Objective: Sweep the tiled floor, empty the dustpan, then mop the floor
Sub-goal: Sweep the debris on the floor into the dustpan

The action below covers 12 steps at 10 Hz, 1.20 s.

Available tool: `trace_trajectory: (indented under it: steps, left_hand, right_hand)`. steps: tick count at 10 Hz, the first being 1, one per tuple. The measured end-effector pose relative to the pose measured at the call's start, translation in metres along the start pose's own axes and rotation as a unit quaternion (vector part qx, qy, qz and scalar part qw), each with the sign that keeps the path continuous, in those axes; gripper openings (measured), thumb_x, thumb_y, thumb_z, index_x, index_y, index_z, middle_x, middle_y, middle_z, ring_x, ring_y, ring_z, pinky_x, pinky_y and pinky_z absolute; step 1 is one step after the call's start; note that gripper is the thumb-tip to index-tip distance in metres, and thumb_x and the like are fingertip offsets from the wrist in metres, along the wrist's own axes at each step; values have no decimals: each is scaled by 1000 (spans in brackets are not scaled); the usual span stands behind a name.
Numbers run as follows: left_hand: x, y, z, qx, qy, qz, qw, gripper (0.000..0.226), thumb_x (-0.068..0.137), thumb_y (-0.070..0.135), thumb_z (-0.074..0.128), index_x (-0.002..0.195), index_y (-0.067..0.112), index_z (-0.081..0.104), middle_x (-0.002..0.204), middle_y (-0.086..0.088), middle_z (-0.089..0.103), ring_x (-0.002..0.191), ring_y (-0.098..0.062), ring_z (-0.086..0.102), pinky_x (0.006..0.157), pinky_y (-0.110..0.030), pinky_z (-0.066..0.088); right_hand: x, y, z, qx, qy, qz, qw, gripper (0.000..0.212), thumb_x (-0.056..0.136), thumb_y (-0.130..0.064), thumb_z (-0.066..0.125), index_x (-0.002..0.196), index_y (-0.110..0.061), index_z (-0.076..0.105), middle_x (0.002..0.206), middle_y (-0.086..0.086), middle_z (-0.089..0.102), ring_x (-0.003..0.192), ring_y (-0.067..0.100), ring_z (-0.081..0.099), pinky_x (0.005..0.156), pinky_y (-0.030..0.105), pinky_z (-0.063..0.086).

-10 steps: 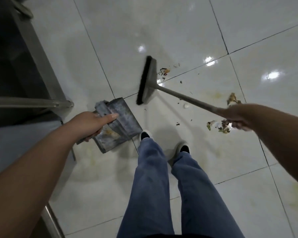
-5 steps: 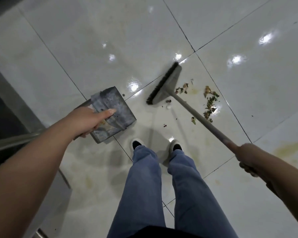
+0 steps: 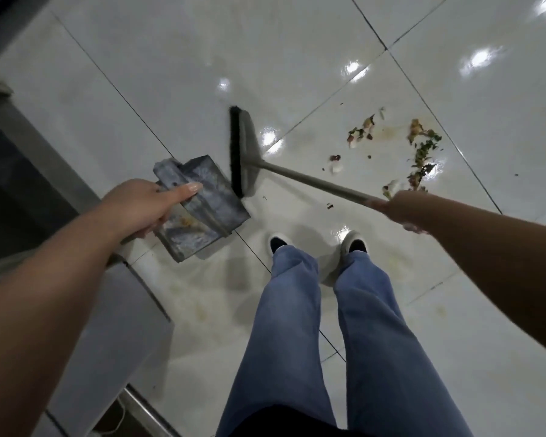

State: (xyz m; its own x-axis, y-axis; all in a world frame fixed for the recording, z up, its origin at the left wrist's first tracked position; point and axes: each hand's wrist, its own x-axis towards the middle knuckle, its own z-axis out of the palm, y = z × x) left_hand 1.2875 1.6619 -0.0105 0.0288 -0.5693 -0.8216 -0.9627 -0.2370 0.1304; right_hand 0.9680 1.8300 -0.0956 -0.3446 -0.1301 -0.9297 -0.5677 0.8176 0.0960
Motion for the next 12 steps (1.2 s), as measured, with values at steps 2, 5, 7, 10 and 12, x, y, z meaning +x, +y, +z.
trace_trajectory:
  steps: [2, 5, 7, 10, 12]
  left_hand:
    - [-10, 25, 14, 28, -54, 3, 998, 78, 37, 87, 54, 51, 10, 47, 37, -9, 43, 35, -19, 36, 48, -27, 32]
    - [-57, 84, 70, 40, -47, 26, 998, 70, 64, 79, 52, 49, 11, 44, 33, -6, 42, 30, -20, 37, 50, -29, 38]
    - [-86, 93, 108, 73, -36, 5, 997, 72, 62, 82, 43, 43, 12, 44, 35, -9, 47, 41, -22, 46, 59, -32, 42]
    - [-122, 45, 158, 53, -8, -53, 997, 69, 64, 77, 51, 42, 12, 42, 30, -4, 41, 28, -19, 38, 45, -23, 34]
    - [-136, 22, 169, 43, -31, -66, 996, 69, 65, 74, 53, 47, 8, 50, 35, -8, 49, 36, -23, 48, 48, -26, 39]
  right_hand:
    - [-25, 138, -12, 40, 14, 153, 987, 66, 86, -67, 35, 67, -4, 42, 50, 8, 37, 44, 14, 29, 47, 18, 24]
    - [-44, 237, -51, 73, 89, 157, 981, 65, 88, -62, 39, 64, -2, 43, 48, 8, 43, 39, 14, 35, 45, 17, 28]
    - [-32, 249, -50, -23, 64, 39, 997, 63, 87, -63, 40, 62, -6, 47, 45, 5, 44, 35, 15, 36, 38, 15, 28]
    - [21, 223, -18, -257, 48, -74, 962, 63, 87, -68, 32, 67, -10, 46, 64, 3, 51, 57, 15, 49, 59, 26, 39]
    - [7, 292, -73, -238, 124, 35, 963, 70, 78, -80, 27, 63, -15, 46, 63, 3, 52, 60, 17, 49, 64, 28, 36]
